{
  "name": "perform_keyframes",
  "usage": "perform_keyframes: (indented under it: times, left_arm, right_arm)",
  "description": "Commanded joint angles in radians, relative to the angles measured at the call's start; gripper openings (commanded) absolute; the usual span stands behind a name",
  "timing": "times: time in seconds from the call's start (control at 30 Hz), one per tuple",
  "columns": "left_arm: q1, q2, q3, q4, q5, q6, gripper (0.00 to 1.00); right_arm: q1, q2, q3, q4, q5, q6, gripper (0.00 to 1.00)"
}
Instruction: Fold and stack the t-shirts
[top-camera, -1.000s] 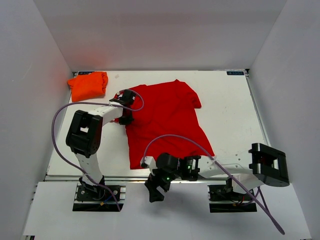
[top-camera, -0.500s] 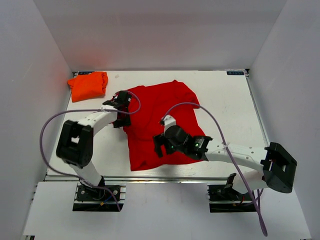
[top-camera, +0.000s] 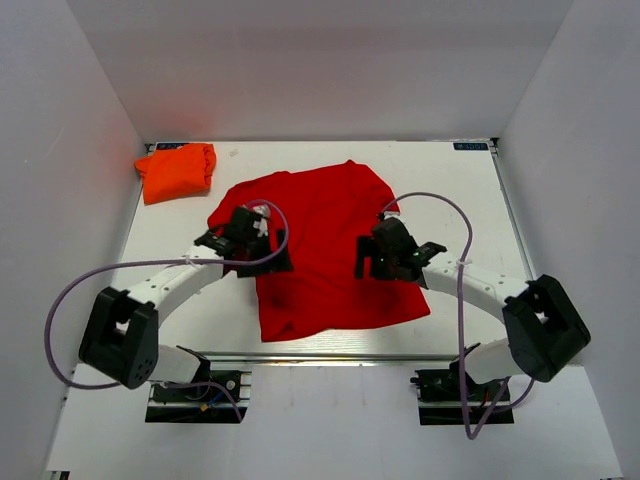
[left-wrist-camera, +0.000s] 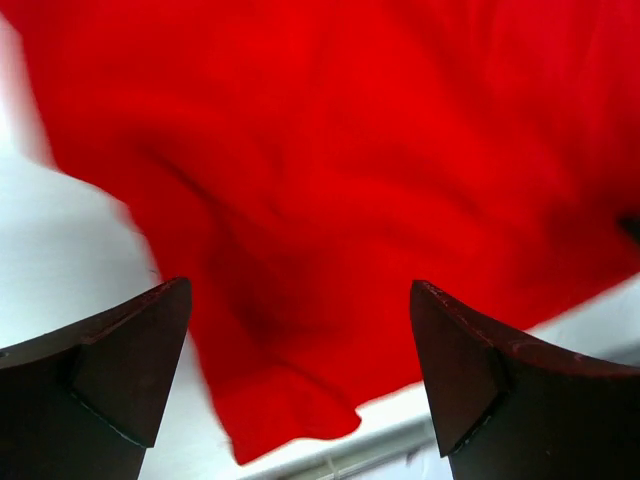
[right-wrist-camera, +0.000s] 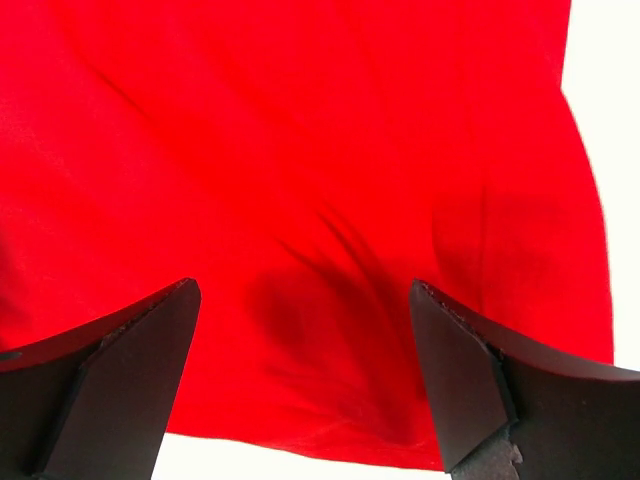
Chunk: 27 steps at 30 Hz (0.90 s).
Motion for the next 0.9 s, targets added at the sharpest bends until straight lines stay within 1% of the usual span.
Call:
perform_keyframes:
  times: [0.0,0.03,0.13,0.23,0.3,0.33,0.37,0.4,0.43,0.47,0.5,0.53,0.57,0.6,0.63,0.67,0.7,0.73,0.77,0.8,0.87]
  left_arm:
    - [-0.072,0.039,-0.054,0.069,0.136,-0.029,1.00]
    - [-0.086,0.049,-0.069,0.069,0.136,-0.041,1.00]
    - [-0.142,0.049,-0.181,0.115,0.163,-0.066,1.00]
    - [-0.198,0.049,-0.254,0.105,0.177,-0.115,1.00]
    - [-0.229,0.059,-0.287,0.092,0.226,-0.124,1.00]
    - [-0.266,0.069,-0.317,0.083,0.226,-0.138,1.00]
    - [-0.284,0.078,-0.331,0.083,0.241,-0.149,1.00]
    - [-0.303,0.078,-0.342,0.083,0.261,-0.162,1.00]
    - [-0.348,0.098,-0.342,0.083,0.281,-0.172,1.00]
    - [-0.376,0.124,-0.342,0.074,0.315,-0.184,1.00]
    - [-0.407,0.134,-0.342,0.074,0.330,-0.184,1.00]
    - [-0.468,0.148,-0.326,0.074,0.352,-0.184,1.00]
    - [-0.499,0.162,-0.309,0.065,0.387,-0.184,1.00]
    - [-0.531,0.200,-0.268,0.065,0.418,-0.184,1.00]
    - [-0.598,0.222,-0.241,0.084,0.483,-0.160,1.00]
    - [-0.629,0.246,-0.208,0.098,0.502,-0.143,1.00]
    - [-0.658,0.275,-0.118,0.098,0.524,-0.115,1.00]
    - [-0.683,0.336,-0.062,0.089,0.534,-0.091,1.00]
    - [-0.724,0.363,-0.002,0.060,0.518,-0.028,1.00]
    - [-0.740,0.386,0.118,-0.010,0.501,0.006,1.00]
    - [-0.764,0.409,0.222,-0.067,0.403,0.064,1.00]
  right_arm:
    - [-0.056,0.052,-0.035,-0.024,-0.104,0.024,0.90]
    - [-0.065,0.057,-0.047,-0.022,-0.105,0.028,0.90]
    - [-0.113,0.081,-0.073,-0.021,-0.123,0.024,0.90]
    - [-0.167,0.114,-0.081,-0.035,-0.146,0.021,0.90]
    - [-0.208,0.137,-0.080,-0.042,-0.154,0.016,0.90]
    - [-0.219,0.176,-0.075,-0.044,-0.155,0.013,0.90]
    - [-0.255,0.192,-0.070,-0.045,-0.155,0.013,0.90]
    - [-0.268,0.221,-0.057,-0.051,-0.167,0.009,0.90]
    - [-0.280,0.255,-0.038,-0.047,-0.178,0.007,0.90]
    - [-0.314,0.290,-0.026,-0.048,-0.192,0.004,0.90]
    - [-0.322,0.307,0.032,-0.042,-0.192,-0.001,0.90]
    - [-0.331,0.321,0.075,-0.067,-0.189,0.001,0.90]
    - [-0.366,0.362,0.127,-0.073,-0.181,-0.002,0.90]
    - [-0.375,0.393,0.161,-0.112,-0.177,-0.008,0.90]
    - [-0.389,0.413,0.195,-0.131,-0.184,-0.017,0.90]
    - [-0.418,0.472,0.279,-0.148,-0.186,-0.027,0.90]
    - [-0.429,0.491,0.304,-0.177,-0.183,-0.039,0.90]
    - [-0.440,0.506,0.330,-0.189,-0.192,-0.054,0.90]
    - [-0.464,0.552,0.400,-0.214,-0.187,-0.068,0.90]
    - [-0.472,0.562,0.425,-0.226,-0.177,-0.074,0.90]
    - [-0.496,0.557,0.474,-0.246,-0.169,-0.111,0.90]
